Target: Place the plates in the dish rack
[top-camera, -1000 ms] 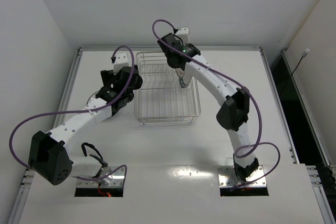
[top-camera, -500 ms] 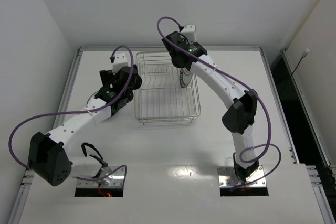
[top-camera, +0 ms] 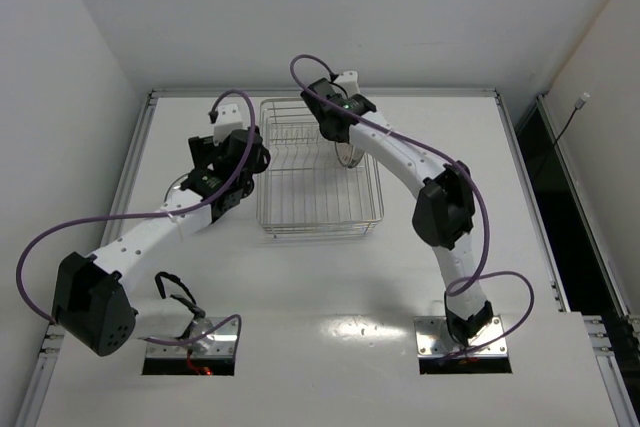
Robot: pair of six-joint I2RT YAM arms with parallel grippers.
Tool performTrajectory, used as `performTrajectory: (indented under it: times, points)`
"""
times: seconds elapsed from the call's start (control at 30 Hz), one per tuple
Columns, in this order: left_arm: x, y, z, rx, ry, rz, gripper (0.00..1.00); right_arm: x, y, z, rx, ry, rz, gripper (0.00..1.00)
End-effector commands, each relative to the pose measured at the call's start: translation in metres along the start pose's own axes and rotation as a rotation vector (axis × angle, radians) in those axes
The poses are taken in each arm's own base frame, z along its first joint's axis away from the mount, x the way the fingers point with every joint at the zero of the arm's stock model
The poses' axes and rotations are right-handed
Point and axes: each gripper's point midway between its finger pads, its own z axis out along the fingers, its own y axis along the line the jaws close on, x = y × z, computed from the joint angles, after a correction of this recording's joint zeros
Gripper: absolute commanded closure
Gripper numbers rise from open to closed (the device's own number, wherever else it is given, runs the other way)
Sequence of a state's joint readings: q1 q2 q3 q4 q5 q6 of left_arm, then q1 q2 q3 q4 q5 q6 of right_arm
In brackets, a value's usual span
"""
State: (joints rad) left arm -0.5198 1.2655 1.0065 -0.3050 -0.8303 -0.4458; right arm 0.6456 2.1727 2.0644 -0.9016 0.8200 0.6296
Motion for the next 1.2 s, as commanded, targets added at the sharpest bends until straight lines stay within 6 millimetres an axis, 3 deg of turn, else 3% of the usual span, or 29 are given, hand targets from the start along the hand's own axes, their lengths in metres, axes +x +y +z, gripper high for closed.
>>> performTrajectory:
  times: [0.0,0.03,0.13,0.17,0.2,0.27,0.3,0.37,0.43,0.47,0.5,0.53,0.57,0.6,0.73,0.87,1.13,1.17]
  points:
    - [-0.006,0.006,0.001,-0.032,-0.029,-0.018,0.01,0.004,0.017,0.001,-0.090,0.036,0.043,0.95]
    - [-0.004,0.005,0.003,-0.034,-0.023,-0.011,0.01,0.006,0.017,-0.001,-0.101,0.045,0.050,0.86]
    - [0.003,0.007,0.007,-0.068,-0.005,0.001,0.01,-0.003,0.022,-0.015,-0.177,0.035,0.098,0.75]
    - [0.007,0.011,0.011,-0.094,0.005,-0.001,0.01,-0.001,0.023,-0.018,-0.199,0.040,0.102,0.65]
    - [0.013,0.012,0.014,-0.099,0.024,0.005,0.01,-0.013,0.027,-0.030,-0.266,0.021,0.138,0.60]
    - [0.018,0.020,0.025,-0.119,0.049,-0.025,0.01,-0.015,0.031,-0.040,-0.327,0.022,0.155,0.49]
    - [0.021,0.019,0.029,-0.105,0.074,-0.035,0.01,-0.021,0.038,-0.048,-0.385,0.014,0.174,0.20]
    - [0.034,0.025,0.044,-0.128,0.125,-0.021,0.01,-0.034,0.038,-0.067,-0.454,-0.002,0.199,0.00]
    - [0.044,0.024,0.053,-0.144,0.168,0.011,0.01,-0.046,0.033,-0.080,-0.481,-0.028,0.210,0.00]
    - [0.050,0.022,0.057,-0.152,0.192,0.034,0.01,-0.060,0.030,-0.103,-0.540,-0.064,0.234,0.00]
    - [0.072,0.021,0.064,-0.175,0.255,0.096,0.01,-0.053,0.031,-0.106,-0.568,-0.054,0.230,0.00]
    - [0.074,0.015,0.070,-0.171,0.276,0.111,0.01,-0.066,0.034,-0.119,-0.635,-0.099,0.264,0.00]
    - [0.083,0.014,0.074,-0.181,0.305,0.139,0.01,-0.077,0.029,-0.144,-0.719,-0.132,0.286,0.00]
    - [0.105,0.012,0.080,-0.190,0.371,0.203,0.01,-0.072,0.028,-0.147,-0.736,-0.129,0.284,0.00]
    - [0.129,0.004,0.090,-0.152,0.449,0.258,0.01,-0.077,0.011,-0.177,-0.799,-0.177,0.305,0.00]
    - [0.146,0.006,0.095,-0.181,0.498,0.311,0.01,-0.079,-0.007,-0.195,-0.824,-0.218,0.304,0.00]
    - [0.175,0.019,0.098,-0.244,0.595,0.390,0.01,-0.077,-0.030,-0.199,-0.809,-0.257,0.327,0.00]
    - [0.179,0.024,0.098,-0.257,0.613,0.398,0.10,-0.079,-0.033,-0.202,-0.812,-0.265,0.331,0.00]
